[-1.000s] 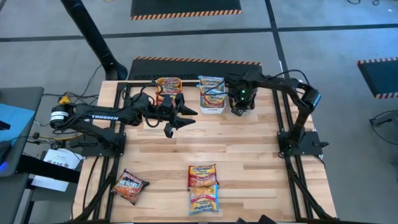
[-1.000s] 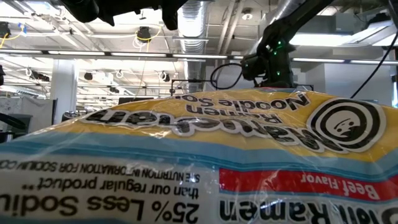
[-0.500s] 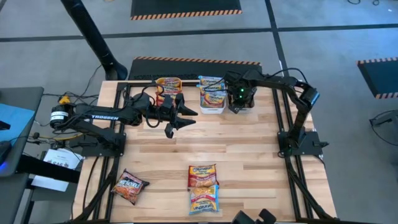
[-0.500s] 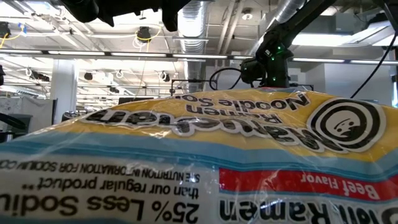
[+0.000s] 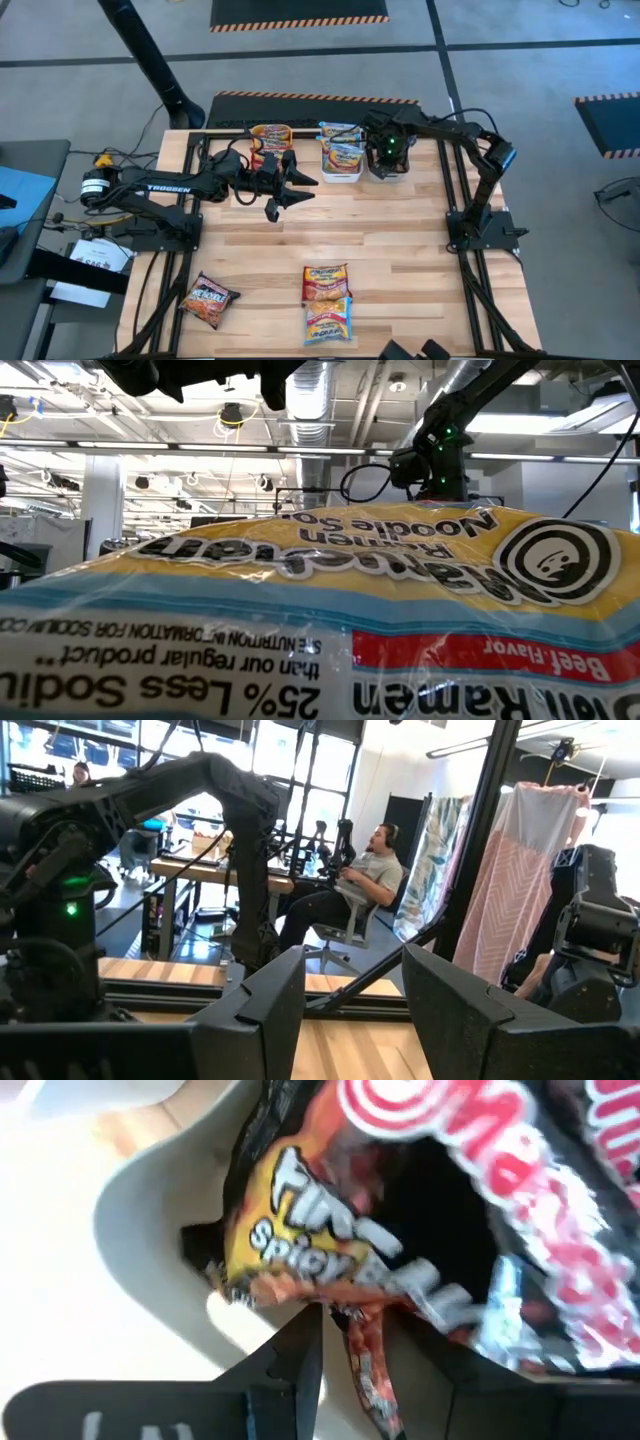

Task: Sort Maruchan noodles
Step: Put the black noodle pack into the gray bin, then put the red noodle pack into the yellow bin

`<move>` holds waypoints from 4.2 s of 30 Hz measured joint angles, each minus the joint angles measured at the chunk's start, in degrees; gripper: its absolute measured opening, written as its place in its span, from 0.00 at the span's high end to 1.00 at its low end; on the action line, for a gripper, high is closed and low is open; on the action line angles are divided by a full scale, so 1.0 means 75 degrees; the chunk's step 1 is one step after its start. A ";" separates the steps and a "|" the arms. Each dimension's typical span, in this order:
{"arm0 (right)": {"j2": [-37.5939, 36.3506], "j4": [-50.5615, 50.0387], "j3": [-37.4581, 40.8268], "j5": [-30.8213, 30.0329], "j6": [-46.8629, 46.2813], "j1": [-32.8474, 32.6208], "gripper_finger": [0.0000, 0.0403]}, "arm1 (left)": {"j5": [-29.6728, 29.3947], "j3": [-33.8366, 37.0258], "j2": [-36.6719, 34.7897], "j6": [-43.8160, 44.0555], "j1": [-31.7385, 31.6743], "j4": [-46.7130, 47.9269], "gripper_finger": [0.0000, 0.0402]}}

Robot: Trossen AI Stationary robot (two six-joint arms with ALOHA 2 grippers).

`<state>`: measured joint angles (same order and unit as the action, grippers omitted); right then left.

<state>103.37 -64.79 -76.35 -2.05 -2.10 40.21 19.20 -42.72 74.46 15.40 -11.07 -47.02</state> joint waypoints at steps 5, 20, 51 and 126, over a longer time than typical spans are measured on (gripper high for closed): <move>-0.0003 -0.0511 -0.0260 0.0004 -0.0001 0.0003 0.67 | -0.0002 0.0000 0.0000 0.0015 0.0000 -0.0001 0.61; -0.0962 -0.1025 -0.0883 0.0054 0.0126 -0.0506 0.67 | 0.0003 0.0003 -0.0442 -0.0187 -0.0336 0.0693 0.61; -0.2623 -0.0193 -0.0884 0.0817 -0.2521 -0.5069 0.56 | 0.0049 0.0000 -0.3087 -0.0631 -0.0557 0.6637 0.61; -0.2620 0.3038 -0.0879 0.0669 -0.0318 -0.6991 0.43 | -0.1594 -0.0001 -0.1897 0.3012 0.2783 1.1058 0.48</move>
<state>83.72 -42.01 -82.94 2.96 -4.48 -12.23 7.25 -42.72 60.23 37.99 9.80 35.92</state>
